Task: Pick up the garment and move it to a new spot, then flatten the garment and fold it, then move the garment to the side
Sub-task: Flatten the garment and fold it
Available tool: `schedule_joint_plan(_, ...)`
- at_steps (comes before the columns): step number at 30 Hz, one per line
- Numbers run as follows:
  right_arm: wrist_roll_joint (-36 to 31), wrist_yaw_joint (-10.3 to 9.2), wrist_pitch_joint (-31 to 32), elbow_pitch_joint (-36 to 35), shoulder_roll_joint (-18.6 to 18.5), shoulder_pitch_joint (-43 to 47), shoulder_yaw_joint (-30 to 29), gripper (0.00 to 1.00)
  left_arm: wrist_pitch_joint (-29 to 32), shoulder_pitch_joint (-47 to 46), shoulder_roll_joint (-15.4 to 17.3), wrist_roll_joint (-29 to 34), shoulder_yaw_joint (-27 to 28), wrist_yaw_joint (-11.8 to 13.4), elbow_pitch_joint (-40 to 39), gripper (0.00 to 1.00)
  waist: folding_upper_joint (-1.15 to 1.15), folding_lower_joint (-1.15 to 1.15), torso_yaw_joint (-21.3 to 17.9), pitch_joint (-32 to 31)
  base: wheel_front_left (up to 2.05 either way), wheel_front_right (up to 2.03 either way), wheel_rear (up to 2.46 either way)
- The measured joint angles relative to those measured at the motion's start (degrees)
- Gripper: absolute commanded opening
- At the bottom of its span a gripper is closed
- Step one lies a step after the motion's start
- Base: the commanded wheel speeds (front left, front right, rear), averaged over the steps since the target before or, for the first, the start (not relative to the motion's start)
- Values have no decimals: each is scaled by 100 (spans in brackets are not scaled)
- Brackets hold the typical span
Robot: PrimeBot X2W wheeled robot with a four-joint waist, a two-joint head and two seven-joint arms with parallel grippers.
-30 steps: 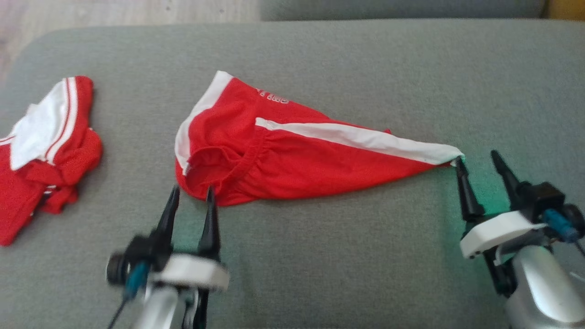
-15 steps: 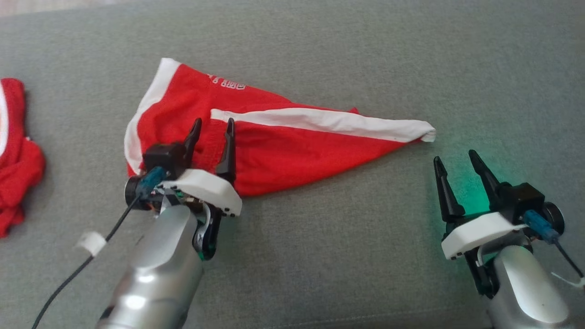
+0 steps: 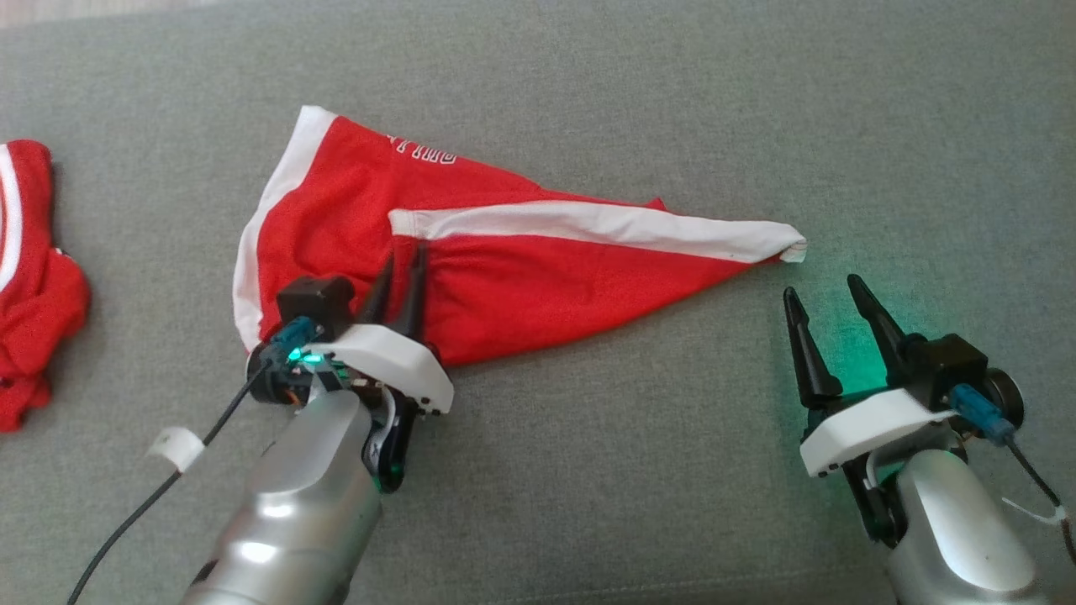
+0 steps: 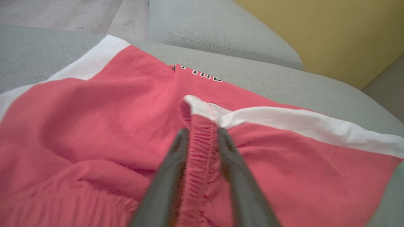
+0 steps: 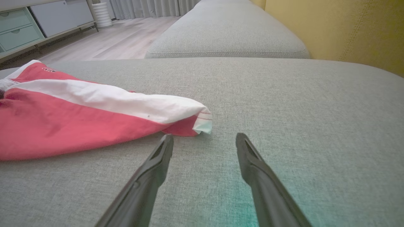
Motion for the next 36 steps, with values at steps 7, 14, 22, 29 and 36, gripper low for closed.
schedule_joint_plan(7, 140, 0, 0, 75, 18, 57, -80, 100, -79, 274, -1, -16, 55, 4, -531, 0, 0, 0, 78, -252, 0, 0, 0)
schedule_joint_plan(14, 210, 0, 0, 164, 114, 421, -257, 100, -80, 1369, 41, 335, 547, -11, -1419, 0, 0, -1, 213, -638, 0, 0, 0)
schedule_joint_plan(22, 256, 0, 0, 282, 179, 671, -277, 100, -80, 2222, 99, 489, 751, -154, -1727, 0, 0, -1, 390, -984, 0, 0, 0)
schedule_joint_plan(29, 263, 0, 0, 312, 219, 672, -249, 100, -80, 2409, 123, 660, 924, -38, -1564, 100, 0, -1, 410, -1058, 0, 0, 0)
schedule_joint_plan(36, 348, 0, 0, 31, 339, 786, -423, 100, -81, 2748, 144, 1330, 1674, 422, -2230, 100, 0, 0, 309, -1105, 0, 0, 0)
